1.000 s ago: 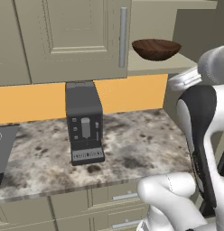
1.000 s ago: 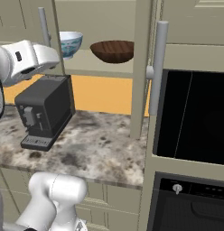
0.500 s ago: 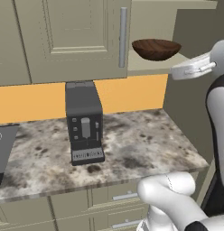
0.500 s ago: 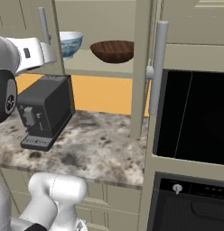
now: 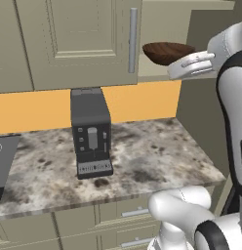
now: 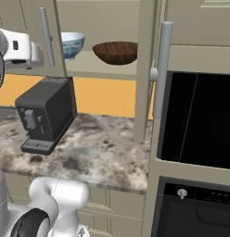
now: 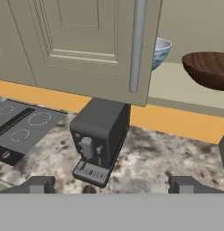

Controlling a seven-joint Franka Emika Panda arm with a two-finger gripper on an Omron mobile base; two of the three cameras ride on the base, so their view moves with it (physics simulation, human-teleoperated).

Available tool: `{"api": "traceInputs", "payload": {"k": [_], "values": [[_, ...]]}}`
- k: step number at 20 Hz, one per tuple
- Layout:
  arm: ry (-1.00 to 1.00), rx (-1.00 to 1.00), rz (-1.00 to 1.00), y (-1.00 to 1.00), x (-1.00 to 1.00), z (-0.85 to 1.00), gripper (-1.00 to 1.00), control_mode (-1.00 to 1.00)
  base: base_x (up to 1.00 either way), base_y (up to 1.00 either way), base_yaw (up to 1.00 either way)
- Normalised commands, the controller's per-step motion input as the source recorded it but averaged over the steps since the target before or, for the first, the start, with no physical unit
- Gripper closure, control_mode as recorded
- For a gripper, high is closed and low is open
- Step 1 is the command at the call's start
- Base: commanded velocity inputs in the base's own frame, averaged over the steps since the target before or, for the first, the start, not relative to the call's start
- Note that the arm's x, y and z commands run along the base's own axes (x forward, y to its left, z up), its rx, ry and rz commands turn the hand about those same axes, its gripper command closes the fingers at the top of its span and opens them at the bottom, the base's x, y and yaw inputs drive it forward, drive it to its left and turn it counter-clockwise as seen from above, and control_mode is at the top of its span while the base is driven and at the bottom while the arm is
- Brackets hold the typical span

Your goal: Move the bowls from the cabinet to the plates on the dining table.

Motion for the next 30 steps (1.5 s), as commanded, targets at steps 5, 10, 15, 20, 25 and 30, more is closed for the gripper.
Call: {"api": "traceInputs", "payload": {"k": [5,10,15,20,25,30], "values": [[0.07,0.00,0.00,0.12,-0.05,0.00,-1.00,-1.00,0.00,0.00,0.00],[-0.02,-0.09,-0.03,0.00,0.05,-0.40,-1.00,-1.00,0.00,0.00,0.00],[-0.07,-0.05,-0.03,0.00,0.05,-0.33,-1.00,-1.00,0.00,0.00,0.00],[-0.18,0.00,-0.03,0.00,0.01,0.00,-1.00,-1.00,0.00,0.00,0.00],[-0.13,0.07,-0.03,0.10,0.00,0.04,-1.00,-1.00,0.00,0.00,0.00],[-0.04,0.06,-0.02,0.21,0.00,0.20,-1.00,-1.00,0.00,0.00,0.00]]}}
